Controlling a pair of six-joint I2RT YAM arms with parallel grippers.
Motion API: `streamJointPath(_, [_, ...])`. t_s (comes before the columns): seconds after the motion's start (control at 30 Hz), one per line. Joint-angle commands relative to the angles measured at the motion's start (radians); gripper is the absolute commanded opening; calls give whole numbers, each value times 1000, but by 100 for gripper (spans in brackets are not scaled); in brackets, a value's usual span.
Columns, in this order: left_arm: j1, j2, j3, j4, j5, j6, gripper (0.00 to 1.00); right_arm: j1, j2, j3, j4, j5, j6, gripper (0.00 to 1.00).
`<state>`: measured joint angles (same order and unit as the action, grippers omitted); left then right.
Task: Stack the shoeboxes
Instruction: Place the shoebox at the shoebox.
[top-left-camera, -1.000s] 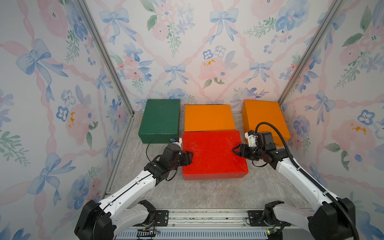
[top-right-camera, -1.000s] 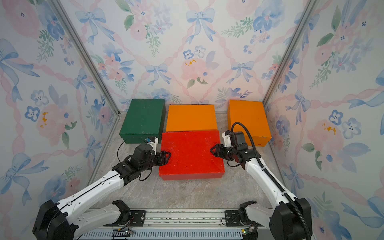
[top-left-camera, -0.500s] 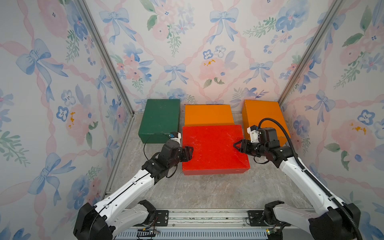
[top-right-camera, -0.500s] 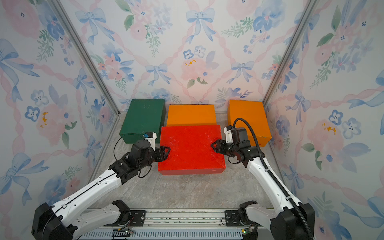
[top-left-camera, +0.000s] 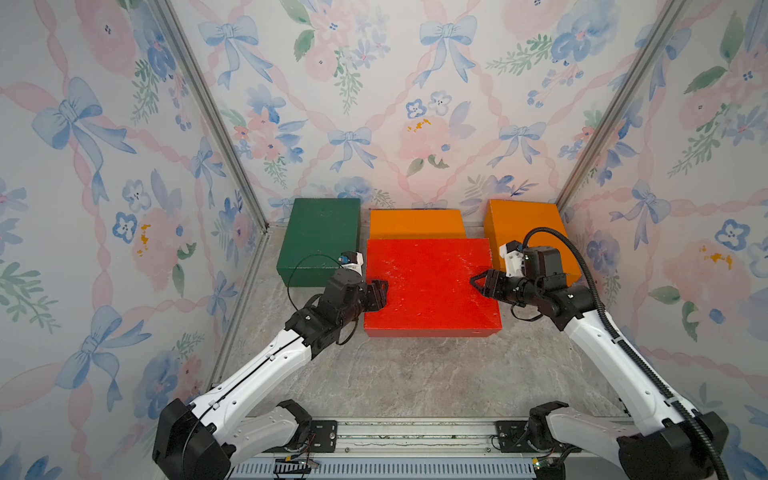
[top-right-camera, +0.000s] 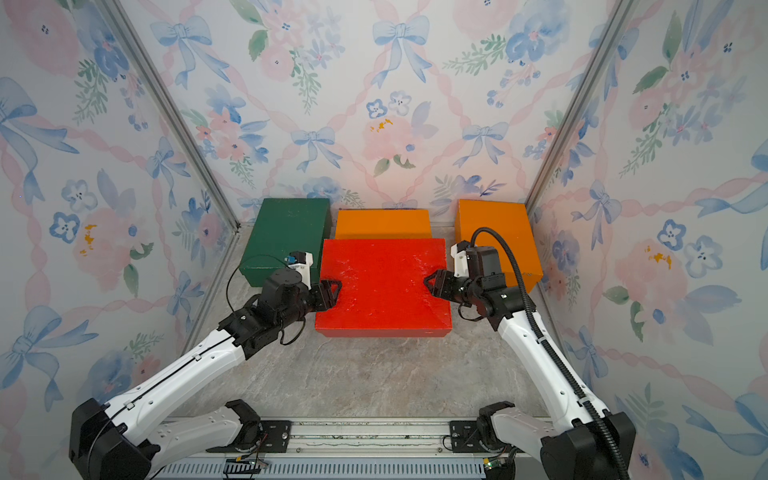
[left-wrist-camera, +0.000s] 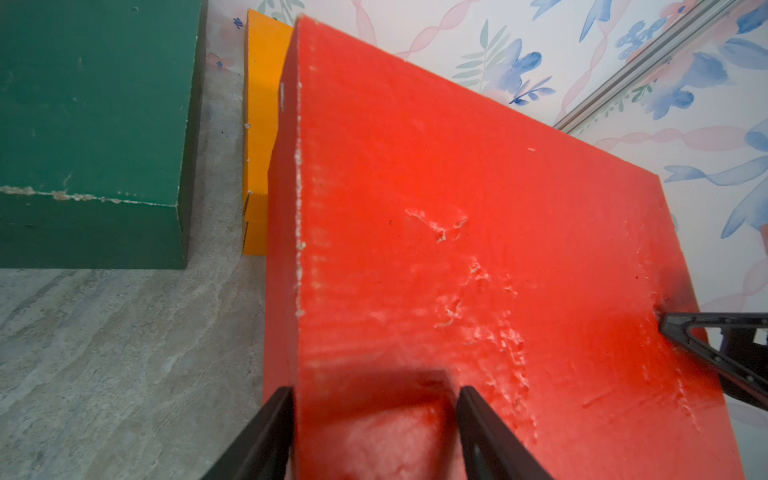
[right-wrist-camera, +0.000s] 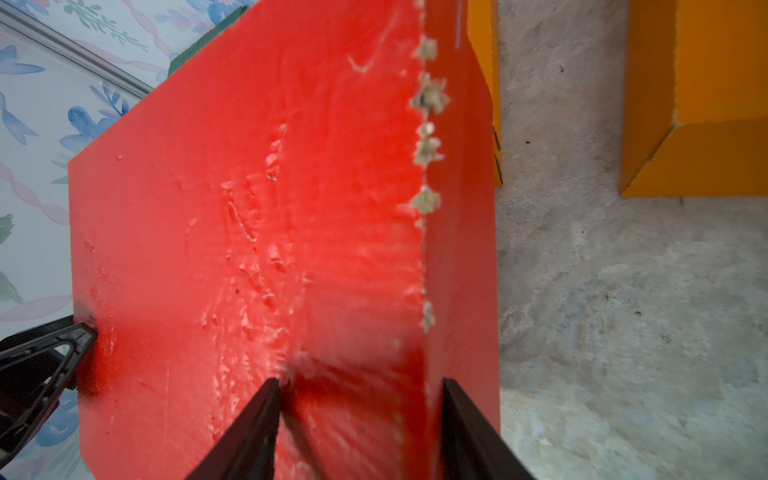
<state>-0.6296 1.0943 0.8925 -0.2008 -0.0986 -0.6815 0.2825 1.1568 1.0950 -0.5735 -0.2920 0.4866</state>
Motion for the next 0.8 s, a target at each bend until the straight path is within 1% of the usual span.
streamJointPath(0.0, [-59, 7, 80, 183, 228, 16, 63, 63, 30, 44, 6, -168, -38, 58])
streamJointPath(0.53, [-58, 91, 183, 183, 235, 41, 63, 62, 107, 113, 45, -168, -26, 57])
streamJointPath(0.77, [-59, 149, 239, 184, 245, 57, 63, 59, 145, 135, 63, -168, -24, 57])
